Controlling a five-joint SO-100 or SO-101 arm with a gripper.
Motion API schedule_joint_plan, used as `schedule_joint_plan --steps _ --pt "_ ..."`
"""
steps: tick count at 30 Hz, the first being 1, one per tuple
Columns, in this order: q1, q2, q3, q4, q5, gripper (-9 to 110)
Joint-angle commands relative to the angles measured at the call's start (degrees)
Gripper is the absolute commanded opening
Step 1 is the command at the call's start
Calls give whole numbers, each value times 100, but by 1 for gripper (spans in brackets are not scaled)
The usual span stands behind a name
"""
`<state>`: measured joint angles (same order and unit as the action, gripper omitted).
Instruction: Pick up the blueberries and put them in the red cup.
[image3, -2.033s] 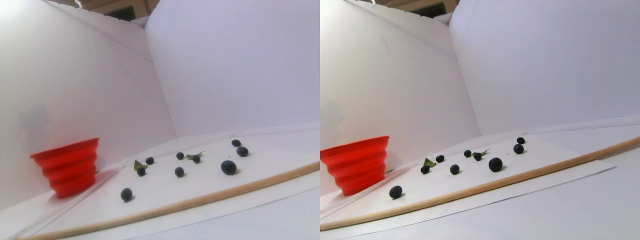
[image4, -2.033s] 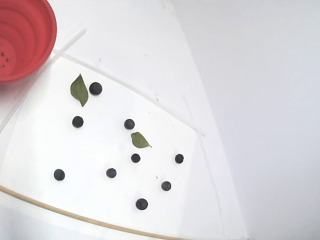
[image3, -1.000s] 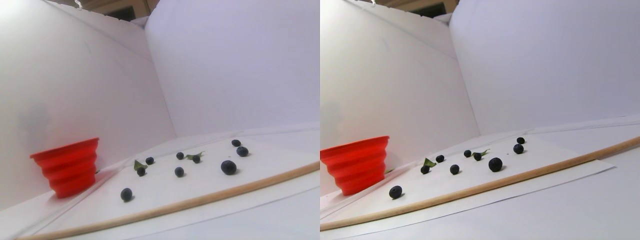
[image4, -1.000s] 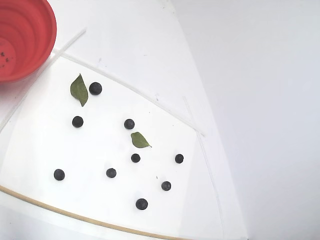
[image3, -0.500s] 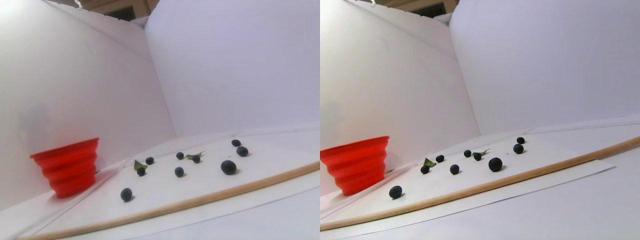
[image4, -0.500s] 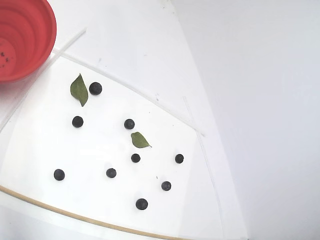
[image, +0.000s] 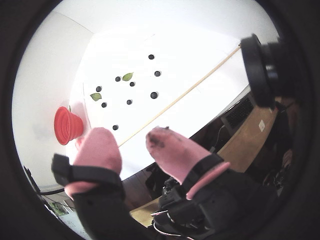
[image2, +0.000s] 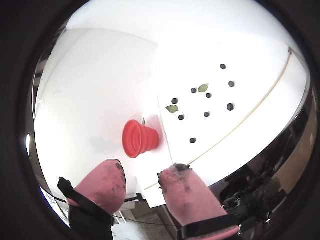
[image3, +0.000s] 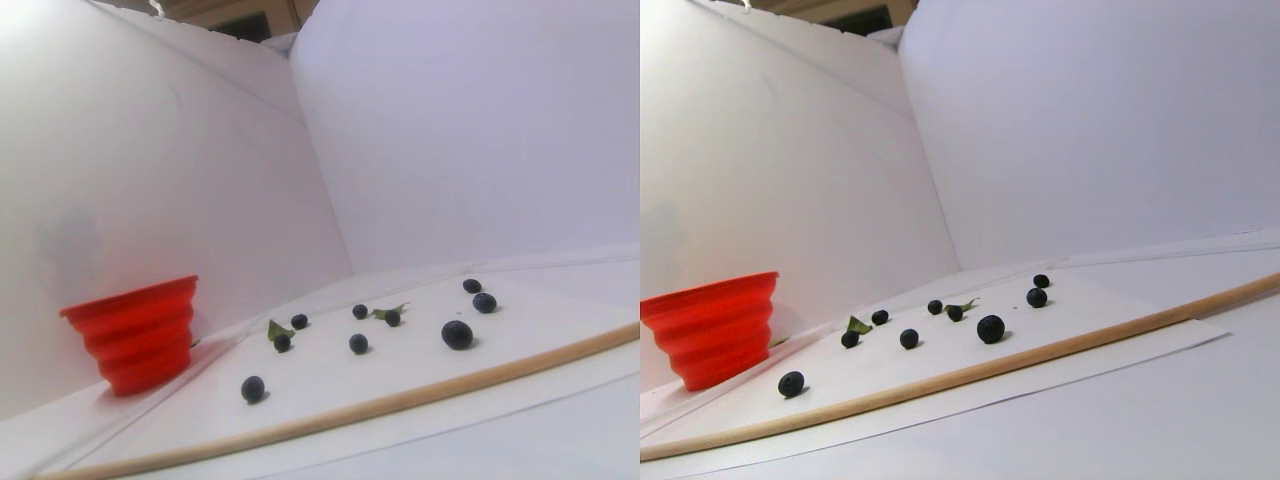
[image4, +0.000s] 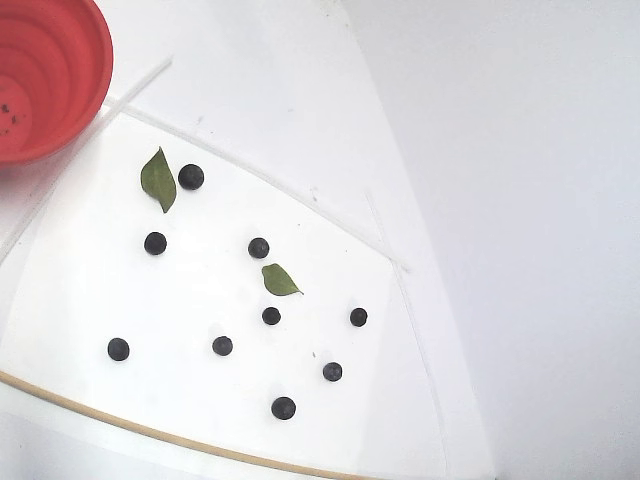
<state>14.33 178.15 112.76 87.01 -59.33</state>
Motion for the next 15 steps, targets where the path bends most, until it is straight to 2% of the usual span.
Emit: schedule_joint_plan --steps 1,15 --pt "26 -229 -9 -202 -299 14" --pt "308 -835 281 -756 -1397 13"
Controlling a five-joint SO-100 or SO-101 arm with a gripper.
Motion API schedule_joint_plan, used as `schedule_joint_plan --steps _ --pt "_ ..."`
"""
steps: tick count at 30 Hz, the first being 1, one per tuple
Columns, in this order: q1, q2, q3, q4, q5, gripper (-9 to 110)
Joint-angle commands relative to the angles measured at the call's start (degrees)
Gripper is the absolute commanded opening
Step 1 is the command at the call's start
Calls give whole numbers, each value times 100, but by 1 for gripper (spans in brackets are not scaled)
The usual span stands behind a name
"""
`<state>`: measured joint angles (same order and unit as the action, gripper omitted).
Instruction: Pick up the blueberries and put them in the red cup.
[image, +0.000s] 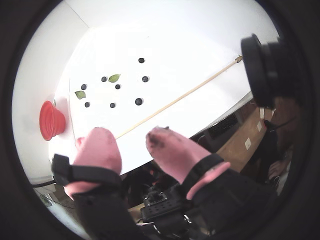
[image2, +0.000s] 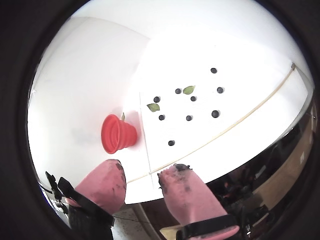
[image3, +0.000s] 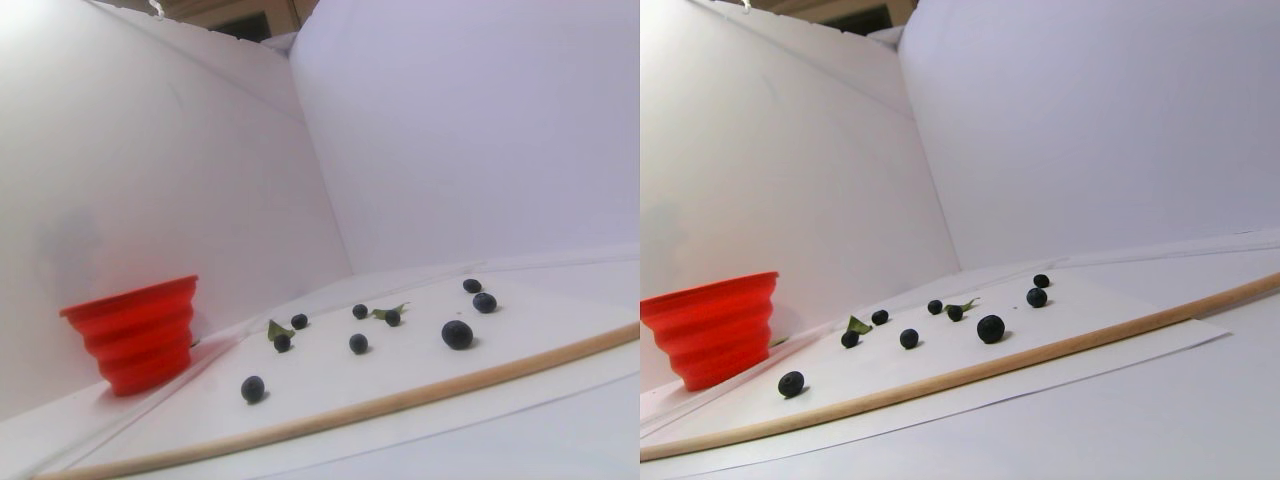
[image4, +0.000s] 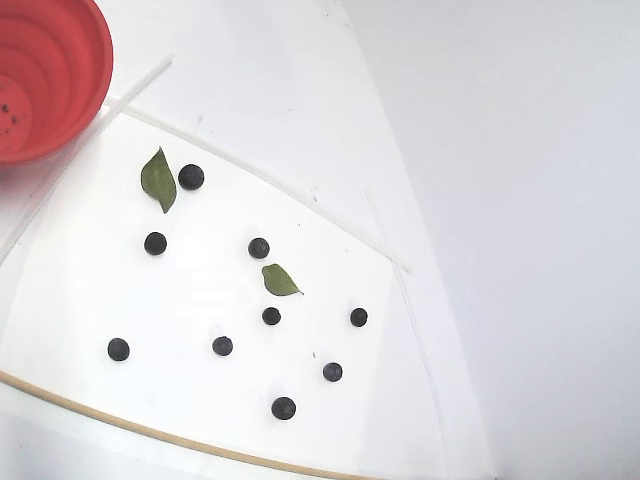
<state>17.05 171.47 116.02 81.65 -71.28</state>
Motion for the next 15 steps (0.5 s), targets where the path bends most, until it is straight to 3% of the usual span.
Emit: schedule_joint_plan --steps 1,15 --pt "44 -193 -9 -264 -272 13" --pt "62 -571 466 -817 -1046 13"
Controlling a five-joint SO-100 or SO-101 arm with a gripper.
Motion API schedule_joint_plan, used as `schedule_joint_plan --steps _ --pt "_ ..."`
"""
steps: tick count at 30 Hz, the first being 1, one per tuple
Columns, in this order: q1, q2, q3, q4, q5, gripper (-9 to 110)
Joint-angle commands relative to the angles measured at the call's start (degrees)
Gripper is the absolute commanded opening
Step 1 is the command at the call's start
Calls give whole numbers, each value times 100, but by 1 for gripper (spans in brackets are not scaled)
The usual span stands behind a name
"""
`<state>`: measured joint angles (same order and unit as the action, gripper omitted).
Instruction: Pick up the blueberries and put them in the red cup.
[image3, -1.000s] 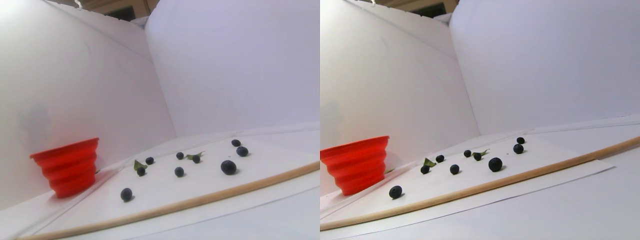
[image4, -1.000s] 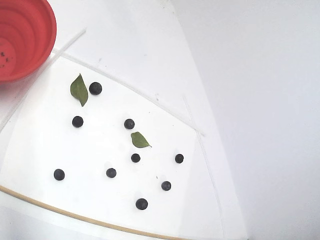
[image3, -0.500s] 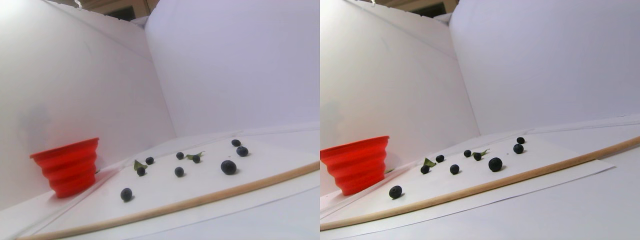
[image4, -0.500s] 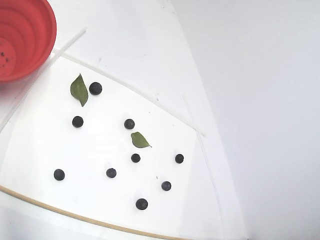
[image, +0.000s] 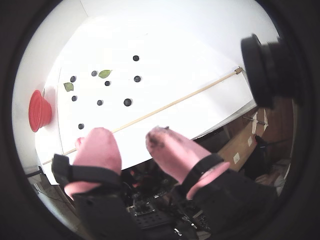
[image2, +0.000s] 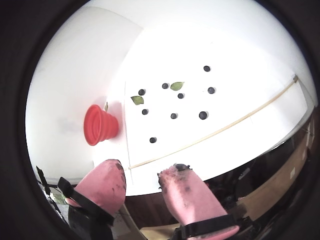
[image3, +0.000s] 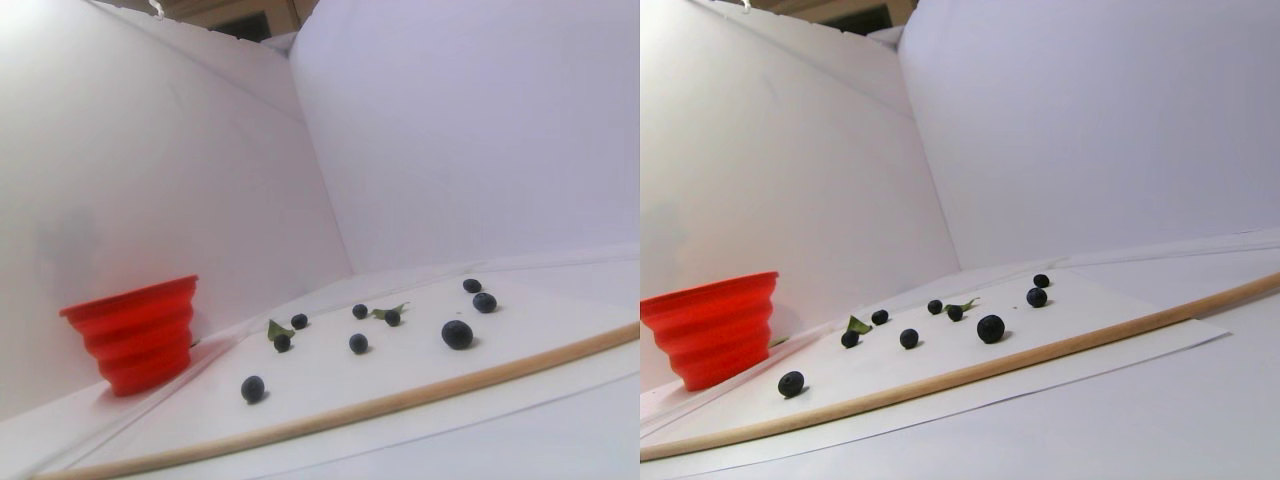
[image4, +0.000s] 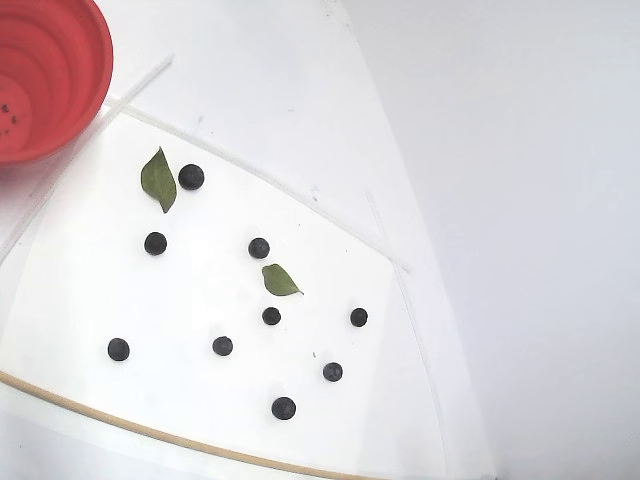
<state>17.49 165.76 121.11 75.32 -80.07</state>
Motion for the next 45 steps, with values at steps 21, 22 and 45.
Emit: schedule_joint_plan --steps 21,22,45 --pt "193 -826 422 -1099 -1187 14" --pt "185 -879 457 -1143 -1213 14" --pt "97 -1872 1046 -2355 -2241 15"
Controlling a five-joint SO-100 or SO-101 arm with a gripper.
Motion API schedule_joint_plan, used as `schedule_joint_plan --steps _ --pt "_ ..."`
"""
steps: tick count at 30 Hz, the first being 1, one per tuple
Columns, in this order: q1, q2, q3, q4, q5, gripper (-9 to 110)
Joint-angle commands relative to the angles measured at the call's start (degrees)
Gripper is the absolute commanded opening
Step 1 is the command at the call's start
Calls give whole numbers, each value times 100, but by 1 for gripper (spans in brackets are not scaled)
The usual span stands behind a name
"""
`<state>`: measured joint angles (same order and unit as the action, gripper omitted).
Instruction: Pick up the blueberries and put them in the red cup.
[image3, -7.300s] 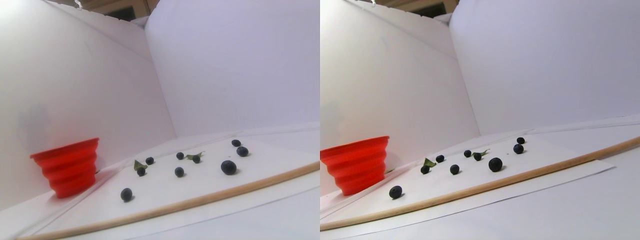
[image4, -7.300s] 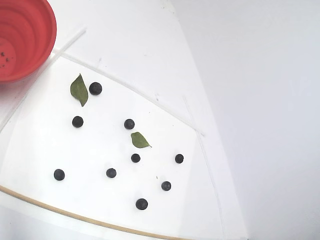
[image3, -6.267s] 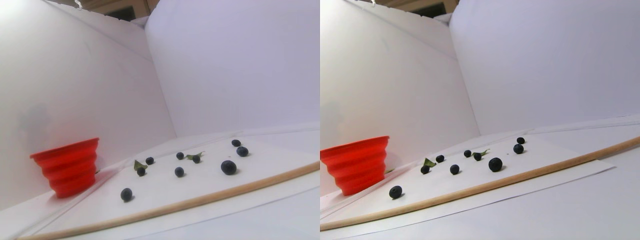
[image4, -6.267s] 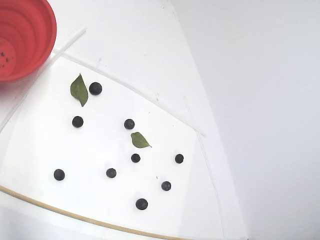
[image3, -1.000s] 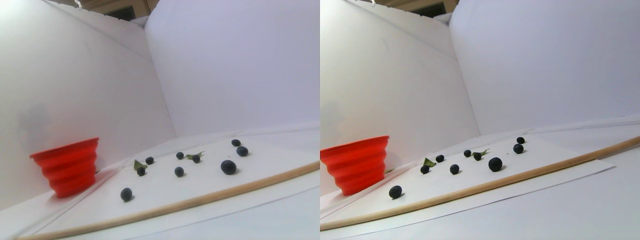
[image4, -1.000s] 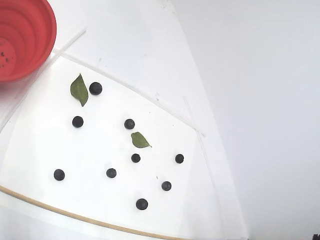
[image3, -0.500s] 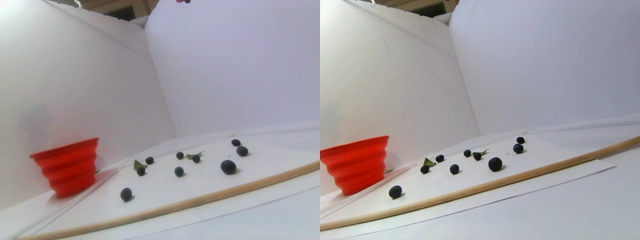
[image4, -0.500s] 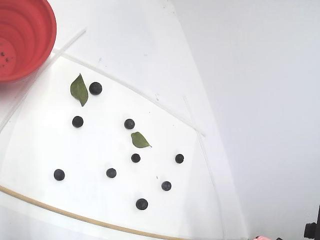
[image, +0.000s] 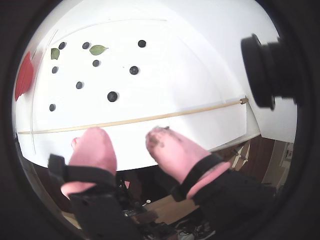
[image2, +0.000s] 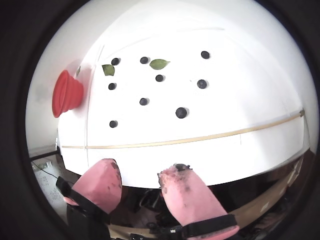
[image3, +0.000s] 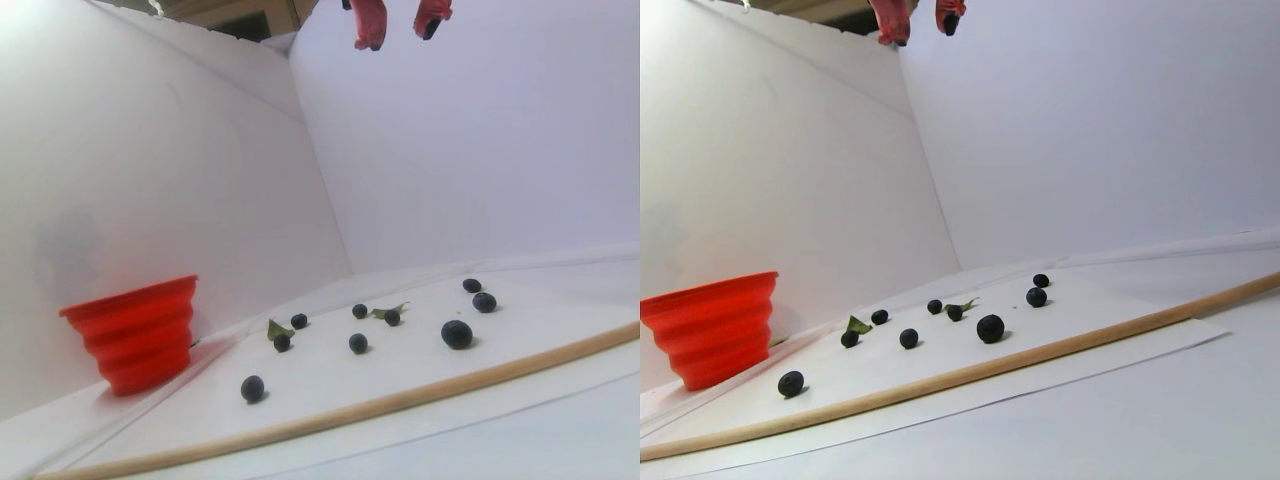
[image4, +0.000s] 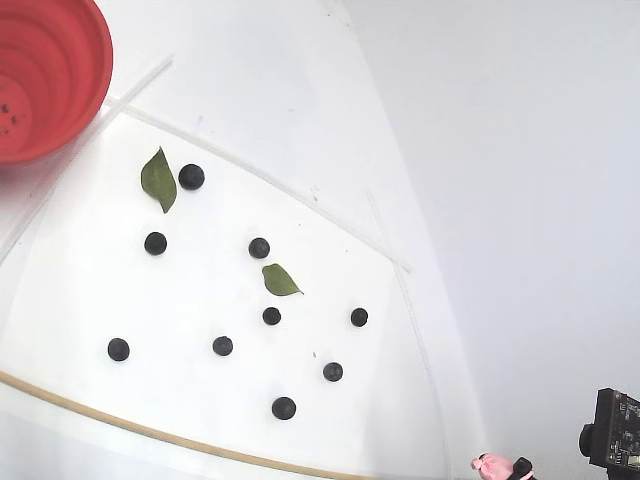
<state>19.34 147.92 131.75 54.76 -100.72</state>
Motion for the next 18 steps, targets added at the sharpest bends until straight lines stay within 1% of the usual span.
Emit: schedule_joint_plan --steps 1,18 --pt "-105 -132 9 -387 -220 15" --pt "-246 -1134 9 -1239 -448 16"
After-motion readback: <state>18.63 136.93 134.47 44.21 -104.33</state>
